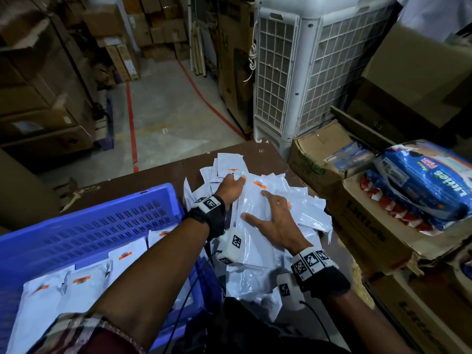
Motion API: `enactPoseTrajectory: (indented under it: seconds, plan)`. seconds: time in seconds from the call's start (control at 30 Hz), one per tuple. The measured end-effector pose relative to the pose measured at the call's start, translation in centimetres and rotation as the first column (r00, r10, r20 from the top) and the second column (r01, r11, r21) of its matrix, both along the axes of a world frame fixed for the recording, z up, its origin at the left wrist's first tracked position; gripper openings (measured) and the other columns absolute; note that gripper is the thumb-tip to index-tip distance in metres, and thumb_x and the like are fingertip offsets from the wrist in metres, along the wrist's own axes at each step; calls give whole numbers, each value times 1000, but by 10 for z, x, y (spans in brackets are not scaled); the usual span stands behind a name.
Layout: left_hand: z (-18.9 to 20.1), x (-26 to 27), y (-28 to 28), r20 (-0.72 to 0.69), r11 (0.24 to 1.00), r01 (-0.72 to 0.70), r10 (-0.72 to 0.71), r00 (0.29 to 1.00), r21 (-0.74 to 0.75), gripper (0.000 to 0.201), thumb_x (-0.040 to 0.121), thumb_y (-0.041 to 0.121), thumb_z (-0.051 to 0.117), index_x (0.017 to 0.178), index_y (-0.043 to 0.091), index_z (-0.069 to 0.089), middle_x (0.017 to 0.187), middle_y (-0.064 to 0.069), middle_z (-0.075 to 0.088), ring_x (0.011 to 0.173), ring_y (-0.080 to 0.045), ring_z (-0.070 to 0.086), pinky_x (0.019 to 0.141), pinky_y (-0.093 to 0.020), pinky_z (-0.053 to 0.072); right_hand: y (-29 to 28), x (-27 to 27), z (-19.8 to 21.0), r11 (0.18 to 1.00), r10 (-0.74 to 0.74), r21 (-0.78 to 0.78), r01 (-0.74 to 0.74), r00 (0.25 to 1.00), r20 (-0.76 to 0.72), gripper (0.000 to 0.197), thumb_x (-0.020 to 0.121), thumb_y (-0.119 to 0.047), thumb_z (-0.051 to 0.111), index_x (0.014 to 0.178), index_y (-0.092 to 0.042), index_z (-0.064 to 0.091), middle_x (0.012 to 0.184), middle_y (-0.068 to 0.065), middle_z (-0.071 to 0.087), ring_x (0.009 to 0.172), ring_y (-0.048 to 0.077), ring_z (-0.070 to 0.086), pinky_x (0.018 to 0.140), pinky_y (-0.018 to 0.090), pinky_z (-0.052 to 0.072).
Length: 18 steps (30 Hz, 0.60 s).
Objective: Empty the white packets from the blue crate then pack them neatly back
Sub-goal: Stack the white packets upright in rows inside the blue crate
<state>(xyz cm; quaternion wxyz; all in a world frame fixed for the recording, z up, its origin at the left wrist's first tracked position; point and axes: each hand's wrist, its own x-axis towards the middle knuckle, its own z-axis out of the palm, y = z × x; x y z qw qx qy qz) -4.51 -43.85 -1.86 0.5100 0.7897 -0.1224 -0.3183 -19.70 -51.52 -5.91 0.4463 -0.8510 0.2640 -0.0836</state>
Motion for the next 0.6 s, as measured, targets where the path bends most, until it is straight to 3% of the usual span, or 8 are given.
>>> enactPoseTrajectory:
  seconds: [0.03,0.13,0.23,0.33,0.47,0.53,0.6]
  plan:
    - [2,-3,1,-49,1000,19,-20,999,-14,39,103,31,43,136,10,43,127,-2,56,111,-20,57,99,-37,47,3,1,-1,1000,-5,20,5,1000,3,98,70,-75,68,149,-32,28,149,-2,29,140,19,30,115,34,27]
    - [13,-15,6,-210,994,96,-104,972,-47,25,105,22,38,128,14,44,114,-9,58,88,-18,60,68,-32,54,8,4,-1,1000,0,18,-1,1000,20,105,71,-71,72,154,-32,20,150,0,30,140,18,29,116,34,26]
    - [21,-25,11,-312,980,198,-195,930,-21,24,105,21,34,127,26,45,97,-2,59,79,-15,58,54,-25,53,4,6,-4,999,-14,34,13,1000,22,98,79,-53,75,155,-24,20,151,6,30,141,20,29,109,23,22]
    - [17,-25,14,-348,970,241,-219,912,23,33,104,29,40,136,29,44,108,-4,64,90,-20,62,68,-36,57,-3,6,-4,998,-36,60,33,999,37,89,82,-42,76,153,-21,28,149,6,36,139,19,32,106,22,23]
    - [16,-25,16,-335,966,251,-215,917,65,35,103,37,42,131,19,54,102,-8,66,89,-25,63,77,-42,56,-18,5,-2,988,-97,126,88,993,65,82,76,-42,80,147,-23,43,145,3,48,133,21,44,111,39,37]
    - [17,-26,20,-315,959,273,-239,919,69,32,101,31,49,129,18,57,110,-10,68,93,-27,66,75,-38,57,-27,2,1,972,-150,194,132,985,84,80,71,-46,79,142,-27,49,140,1,54,125,20,54,105,41,46]
    - [9,-23,22,-303,958,272,-232,924,94,38,92,19,60,130,19,53,122,-13,66,100,-30,68,78,-43,58,-35,-4,4,951,-198,262,162,973,115,72,71,-45,80,137,-32,54,132,-2,59,113,19,62,99,42,52]
